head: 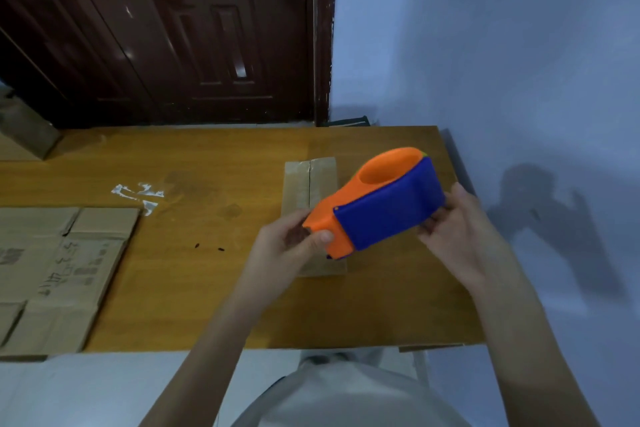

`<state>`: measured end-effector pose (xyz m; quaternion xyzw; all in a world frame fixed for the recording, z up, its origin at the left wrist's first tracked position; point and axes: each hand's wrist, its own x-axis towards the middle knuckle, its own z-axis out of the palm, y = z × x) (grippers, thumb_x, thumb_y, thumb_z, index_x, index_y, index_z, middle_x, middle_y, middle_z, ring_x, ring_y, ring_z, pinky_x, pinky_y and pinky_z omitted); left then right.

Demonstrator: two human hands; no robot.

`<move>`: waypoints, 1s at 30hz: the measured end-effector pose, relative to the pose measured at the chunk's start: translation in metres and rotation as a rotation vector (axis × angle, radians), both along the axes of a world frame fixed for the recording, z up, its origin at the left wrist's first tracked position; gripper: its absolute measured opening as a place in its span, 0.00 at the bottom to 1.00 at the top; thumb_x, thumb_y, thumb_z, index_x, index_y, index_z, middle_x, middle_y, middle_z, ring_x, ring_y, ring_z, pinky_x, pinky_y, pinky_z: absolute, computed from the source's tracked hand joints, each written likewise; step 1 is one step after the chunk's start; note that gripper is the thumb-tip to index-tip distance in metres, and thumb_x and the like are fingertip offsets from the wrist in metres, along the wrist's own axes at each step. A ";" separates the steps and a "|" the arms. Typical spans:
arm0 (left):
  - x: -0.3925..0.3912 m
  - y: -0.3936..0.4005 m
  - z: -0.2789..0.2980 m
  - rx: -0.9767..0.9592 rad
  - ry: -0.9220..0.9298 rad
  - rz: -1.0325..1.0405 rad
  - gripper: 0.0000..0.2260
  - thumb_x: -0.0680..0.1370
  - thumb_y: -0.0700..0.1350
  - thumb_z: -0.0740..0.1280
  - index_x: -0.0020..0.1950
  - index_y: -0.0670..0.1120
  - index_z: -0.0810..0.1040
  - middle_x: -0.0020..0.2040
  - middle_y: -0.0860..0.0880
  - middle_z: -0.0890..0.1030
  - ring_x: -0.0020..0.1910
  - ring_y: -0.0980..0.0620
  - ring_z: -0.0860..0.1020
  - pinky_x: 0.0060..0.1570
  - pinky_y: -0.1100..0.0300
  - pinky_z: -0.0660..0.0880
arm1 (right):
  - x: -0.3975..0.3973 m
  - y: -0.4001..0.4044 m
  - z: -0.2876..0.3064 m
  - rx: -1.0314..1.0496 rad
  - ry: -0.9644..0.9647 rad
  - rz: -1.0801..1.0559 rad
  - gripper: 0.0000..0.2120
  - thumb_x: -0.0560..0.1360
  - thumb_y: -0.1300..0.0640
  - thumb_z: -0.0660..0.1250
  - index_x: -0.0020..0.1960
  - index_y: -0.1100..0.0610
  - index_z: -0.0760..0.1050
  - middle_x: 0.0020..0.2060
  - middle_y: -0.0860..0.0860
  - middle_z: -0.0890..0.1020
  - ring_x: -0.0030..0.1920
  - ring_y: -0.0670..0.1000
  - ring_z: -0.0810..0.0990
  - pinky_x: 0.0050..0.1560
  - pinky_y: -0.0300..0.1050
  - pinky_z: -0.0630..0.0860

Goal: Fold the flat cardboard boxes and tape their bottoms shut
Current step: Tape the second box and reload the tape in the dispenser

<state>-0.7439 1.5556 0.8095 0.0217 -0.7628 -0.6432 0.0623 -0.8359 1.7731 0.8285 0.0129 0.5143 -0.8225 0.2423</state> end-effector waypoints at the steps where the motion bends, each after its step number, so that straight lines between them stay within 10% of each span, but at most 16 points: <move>1: -0.001 0.001 0.000 0.047 -0.022 -0.021 0.13 0.72 0.55 0.68 0.54 0.52 0.78 0.47 0.53 0.83 0.46 0.56 0.81 0.44 0.65 0.77 | 0.000 -0.004 -0.003 -0.004 0.019 -0.003 0.39 0.48 0.40 0.82 0.54 0.57 0.79 0.49 0.54 0.84 0.51 0.51 0.82 0.52 0.46 0.79; 11: 0.000 0.017 -0.007 0.302 -0.229 0.016 0.10 0.73 0.49 0.64 0.52 0.49 0.79 0.41 0.55 0.85 0.43 0.58 0.82 0.40 0.67 0.76 | 0.038 -0.057 -0.007 0.143 0.115 -0.435 0.34 0.63 0.49 0.72 0.65 0.61 0.67 0.46 0.49 0.83 0.49 0.49 0.83 0.46 0.39 0.80; 20: 0.001 0.023 -0.011 0.585 -0.410 -0.010 0.18 0.71 0.51 0.66 0.52 0.39 0.78 0.48 0.38 0.80 0.47 0.46 0.81 0.45 0.58 0.79 | 0.050 -0.060 -0.006 0.200 0.492 -0.665 0.23 0.66 0.62 0.72 0.50 0.53 0.59 0.45 0.51 0.76 0.40 0.41 0.79 0.37 0.32 0.75; 30: 0.011 0.009 -0.010 0.592 -0.511 -0.131 0.19 0.74 0.53 0.65 0.55 0.40 0.76 0.49 0.41 0.81 0.48 0.46 0.81 0.46 0.57 0.80 | 0.033 -0.031 -0.004 0.214 0.567 -0.156 0.37 0.67 0.56 0.75 0.69 0.42 0.59 0.56 0.50 0.79 0.56 0.53 0.81 0.42 0.46 0.81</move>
